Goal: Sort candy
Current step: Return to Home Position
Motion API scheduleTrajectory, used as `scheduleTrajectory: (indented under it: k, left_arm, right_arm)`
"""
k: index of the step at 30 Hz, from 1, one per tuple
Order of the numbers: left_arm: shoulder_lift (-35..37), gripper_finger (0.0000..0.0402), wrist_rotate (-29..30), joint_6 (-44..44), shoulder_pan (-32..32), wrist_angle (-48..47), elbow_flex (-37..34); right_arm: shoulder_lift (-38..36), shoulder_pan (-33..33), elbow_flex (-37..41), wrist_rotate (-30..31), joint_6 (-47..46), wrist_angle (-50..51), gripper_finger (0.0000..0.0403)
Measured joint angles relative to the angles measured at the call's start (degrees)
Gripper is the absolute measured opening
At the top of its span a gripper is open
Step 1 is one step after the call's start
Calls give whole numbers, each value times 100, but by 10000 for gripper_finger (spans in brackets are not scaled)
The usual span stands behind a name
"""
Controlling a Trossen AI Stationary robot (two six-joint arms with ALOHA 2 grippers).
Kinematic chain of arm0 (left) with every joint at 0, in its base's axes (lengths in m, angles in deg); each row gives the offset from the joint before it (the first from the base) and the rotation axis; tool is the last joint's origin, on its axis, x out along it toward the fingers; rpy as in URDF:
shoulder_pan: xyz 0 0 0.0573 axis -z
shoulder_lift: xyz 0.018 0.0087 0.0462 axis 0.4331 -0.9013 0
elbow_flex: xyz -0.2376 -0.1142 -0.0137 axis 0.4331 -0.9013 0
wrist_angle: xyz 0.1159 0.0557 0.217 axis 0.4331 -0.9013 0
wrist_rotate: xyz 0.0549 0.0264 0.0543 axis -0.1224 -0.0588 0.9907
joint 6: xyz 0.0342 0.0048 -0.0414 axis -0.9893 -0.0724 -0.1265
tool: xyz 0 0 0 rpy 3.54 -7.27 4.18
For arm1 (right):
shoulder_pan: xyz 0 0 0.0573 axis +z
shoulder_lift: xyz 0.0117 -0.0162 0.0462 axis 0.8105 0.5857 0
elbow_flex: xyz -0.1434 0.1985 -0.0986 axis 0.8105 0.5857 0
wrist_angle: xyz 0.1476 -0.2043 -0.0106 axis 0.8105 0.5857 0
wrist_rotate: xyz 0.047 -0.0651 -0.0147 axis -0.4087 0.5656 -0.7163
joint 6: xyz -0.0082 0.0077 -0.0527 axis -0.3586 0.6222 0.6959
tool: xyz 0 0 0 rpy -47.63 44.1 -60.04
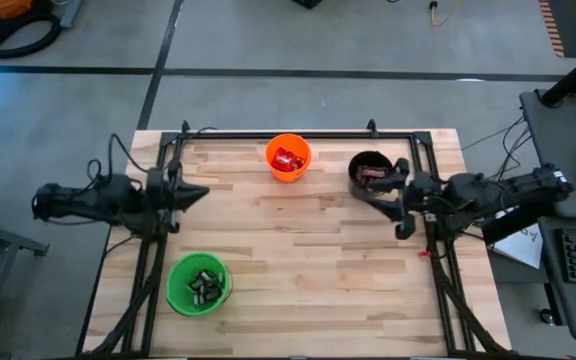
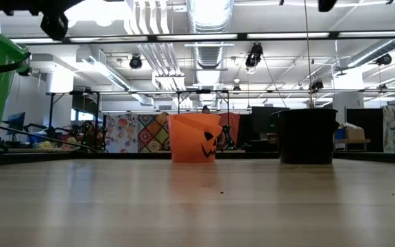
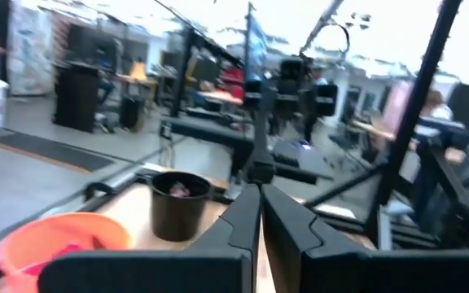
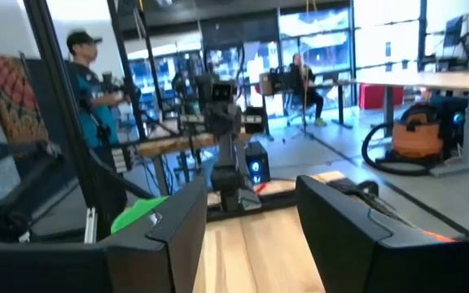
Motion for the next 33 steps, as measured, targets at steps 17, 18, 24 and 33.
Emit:
scheduleTrajectory:
  k: [17, 18, 24, 33]
  left_arm:
    - [1559, 0, -302, 719, -458, 360, -1599]
    - [1580, 0, -360, 719, -458, 439, -1690]
    - [1609, 0, -480, 743, -458, 1094, -2390]
    - [1553, 0, -536, 994, -456, 740, -2500]
  right_arm:
    - [-2568, 0, 2169, 51, -309, -574, 185]
    - [-2703, 0, 2317, 54, -321, -670, 185]
    - [-3440, 0, 3302, 52, -260, -1294, 183]
    - [-3272, -3, 3585, 1043, -45, -1170, 180]
